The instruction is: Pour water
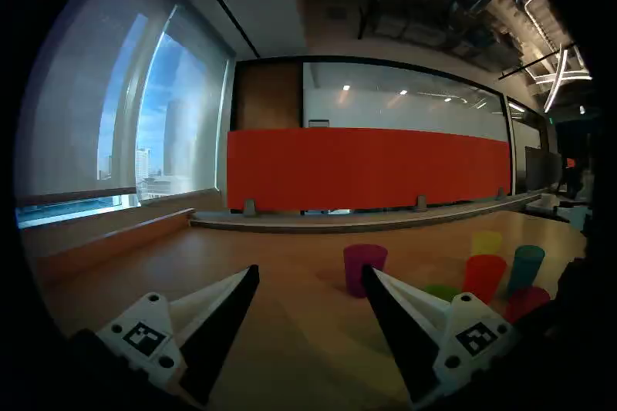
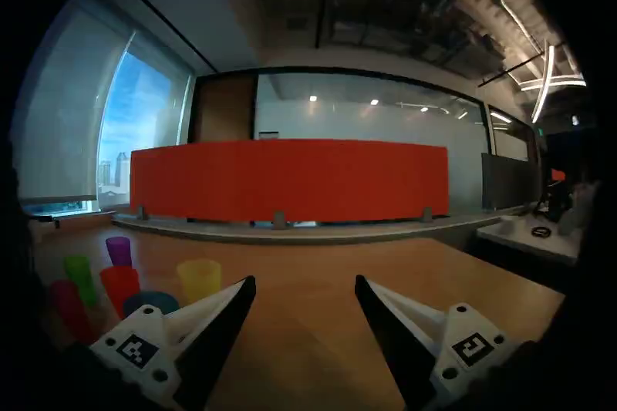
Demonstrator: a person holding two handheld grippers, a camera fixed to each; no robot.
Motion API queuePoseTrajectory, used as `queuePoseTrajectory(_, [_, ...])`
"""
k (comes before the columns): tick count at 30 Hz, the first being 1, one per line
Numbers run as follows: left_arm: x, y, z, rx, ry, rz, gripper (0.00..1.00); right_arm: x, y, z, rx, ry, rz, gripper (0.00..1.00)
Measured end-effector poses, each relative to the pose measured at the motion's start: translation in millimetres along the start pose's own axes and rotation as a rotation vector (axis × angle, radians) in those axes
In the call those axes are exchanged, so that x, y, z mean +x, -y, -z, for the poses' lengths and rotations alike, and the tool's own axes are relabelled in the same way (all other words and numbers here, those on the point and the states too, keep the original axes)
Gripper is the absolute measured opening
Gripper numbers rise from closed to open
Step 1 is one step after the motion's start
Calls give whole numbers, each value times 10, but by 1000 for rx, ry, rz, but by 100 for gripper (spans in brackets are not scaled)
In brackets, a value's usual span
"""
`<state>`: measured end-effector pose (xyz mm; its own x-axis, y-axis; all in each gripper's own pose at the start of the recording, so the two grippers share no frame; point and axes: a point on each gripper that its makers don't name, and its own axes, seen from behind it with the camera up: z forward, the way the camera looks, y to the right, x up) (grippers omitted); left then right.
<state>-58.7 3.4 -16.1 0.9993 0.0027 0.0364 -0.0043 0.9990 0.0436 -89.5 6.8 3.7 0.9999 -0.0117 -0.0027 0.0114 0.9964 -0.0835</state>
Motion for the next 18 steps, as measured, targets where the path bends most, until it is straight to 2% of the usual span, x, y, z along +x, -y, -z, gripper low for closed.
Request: queuePoseTrajectory(18, [-6,-1,3,0,0,0,98,10,7,0,-1,3,0,99])
